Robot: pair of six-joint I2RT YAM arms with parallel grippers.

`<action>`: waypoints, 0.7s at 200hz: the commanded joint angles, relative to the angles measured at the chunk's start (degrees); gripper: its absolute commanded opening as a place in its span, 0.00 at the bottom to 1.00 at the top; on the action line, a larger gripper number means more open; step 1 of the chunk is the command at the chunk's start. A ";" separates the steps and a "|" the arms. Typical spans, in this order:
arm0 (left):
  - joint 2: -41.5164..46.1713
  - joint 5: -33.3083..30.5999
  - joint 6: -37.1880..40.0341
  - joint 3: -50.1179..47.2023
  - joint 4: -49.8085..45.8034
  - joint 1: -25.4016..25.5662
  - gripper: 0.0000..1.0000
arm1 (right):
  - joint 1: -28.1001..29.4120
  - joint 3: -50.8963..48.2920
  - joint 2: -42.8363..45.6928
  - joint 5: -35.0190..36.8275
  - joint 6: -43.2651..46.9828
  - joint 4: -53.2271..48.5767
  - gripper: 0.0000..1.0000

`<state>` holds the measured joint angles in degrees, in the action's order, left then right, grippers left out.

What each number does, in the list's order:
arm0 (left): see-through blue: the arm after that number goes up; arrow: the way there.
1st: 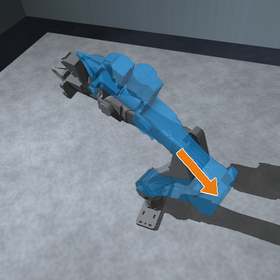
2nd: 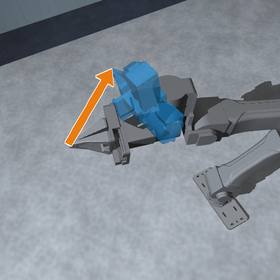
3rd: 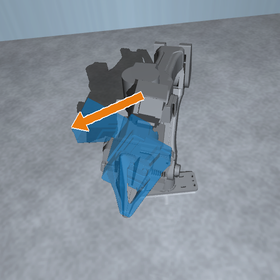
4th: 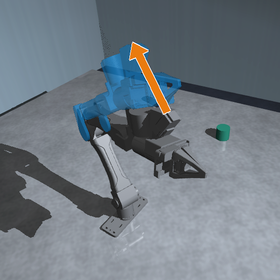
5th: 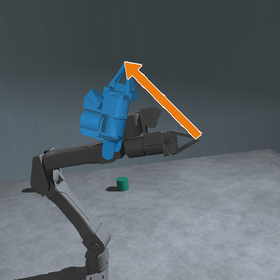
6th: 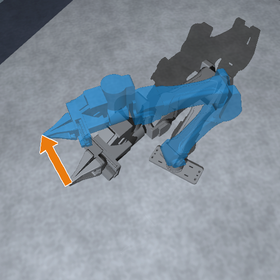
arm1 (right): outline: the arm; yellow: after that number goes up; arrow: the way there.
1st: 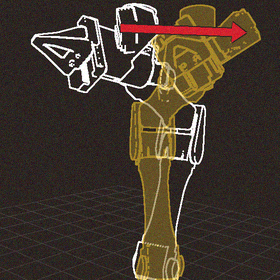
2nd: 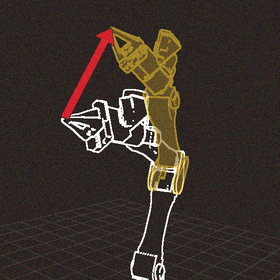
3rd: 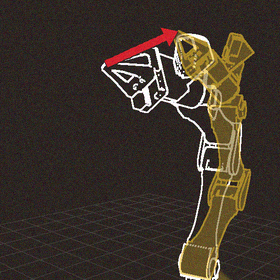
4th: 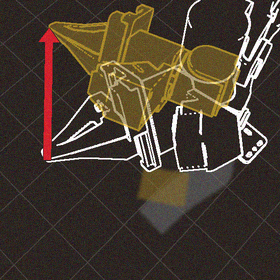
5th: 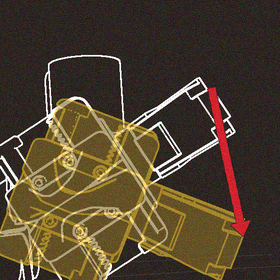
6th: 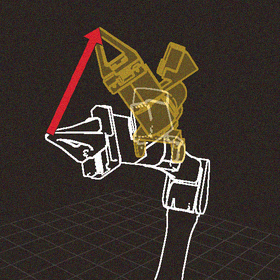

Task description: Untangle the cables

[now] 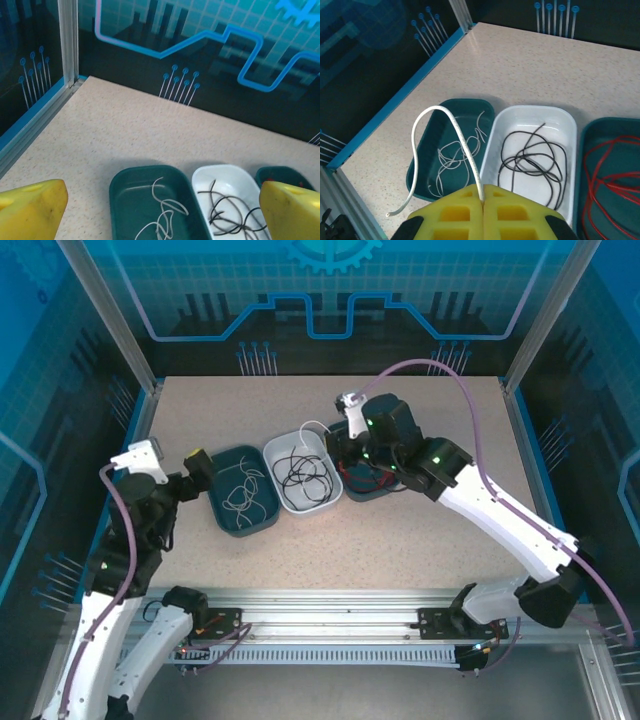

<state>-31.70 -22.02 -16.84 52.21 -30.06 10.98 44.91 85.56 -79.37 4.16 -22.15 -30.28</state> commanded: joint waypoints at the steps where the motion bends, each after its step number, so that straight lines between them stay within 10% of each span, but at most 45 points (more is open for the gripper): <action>1: 2.46 1.59 -2.73 -1.27 3.40 -0.44 0.99 | 1.49 4.79 -3.81 -3.35 1.71 3.57 0.00; 140: 10.49 0.00 -3.82 -6.10 7.63 -0.44 0.99 | 4.72 33.00 -31.63 -8.23 4.46 1.59 0.00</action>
<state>-22.76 -21.58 -19.62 47.75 -26.00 10.98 48.23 113.84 -107.11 -3.38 -19.35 -28.49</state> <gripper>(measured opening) 0.991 0.040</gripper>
